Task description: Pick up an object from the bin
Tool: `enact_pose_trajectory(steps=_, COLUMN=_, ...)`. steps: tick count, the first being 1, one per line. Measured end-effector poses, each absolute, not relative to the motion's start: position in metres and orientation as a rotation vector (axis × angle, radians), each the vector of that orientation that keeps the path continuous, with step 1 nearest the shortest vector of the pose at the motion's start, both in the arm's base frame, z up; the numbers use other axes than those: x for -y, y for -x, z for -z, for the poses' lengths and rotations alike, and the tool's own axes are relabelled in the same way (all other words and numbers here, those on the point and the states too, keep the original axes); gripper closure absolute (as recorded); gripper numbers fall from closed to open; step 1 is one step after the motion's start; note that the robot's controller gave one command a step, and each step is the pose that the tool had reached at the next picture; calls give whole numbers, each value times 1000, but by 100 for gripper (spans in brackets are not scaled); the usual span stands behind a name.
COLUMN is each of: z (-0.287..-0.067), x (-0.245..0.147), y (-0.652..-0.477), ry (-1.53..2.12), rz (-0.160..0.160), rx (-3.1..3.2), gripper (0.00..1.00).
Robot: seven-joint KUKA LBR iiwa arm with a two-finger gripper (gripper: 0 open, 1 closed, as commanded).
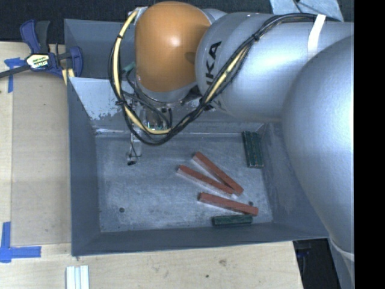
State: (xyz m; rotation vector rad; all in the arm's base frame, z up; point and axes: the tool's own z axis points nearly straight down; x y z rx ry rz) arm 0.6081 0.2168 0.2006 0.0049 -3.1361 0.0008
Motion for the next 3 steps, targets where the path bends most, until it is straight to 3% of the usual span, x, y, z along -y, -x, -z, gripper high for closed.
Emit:
enact_pose_trajectory(steps=1, z=-115, x=-166, y=-485, ry=-315, rz=-4, rx=3117, gripper=0)
enact_pose_trajectory(steps=2, z=-67, x=-89, y=-530, ry=-265, rz=-6, rx=3132, gripper=0)
enact_pose_trajectory(steps=3, z=-70, x=-14, y=-526, ry=-437, rz=-6, rx=3110, gripper=0)
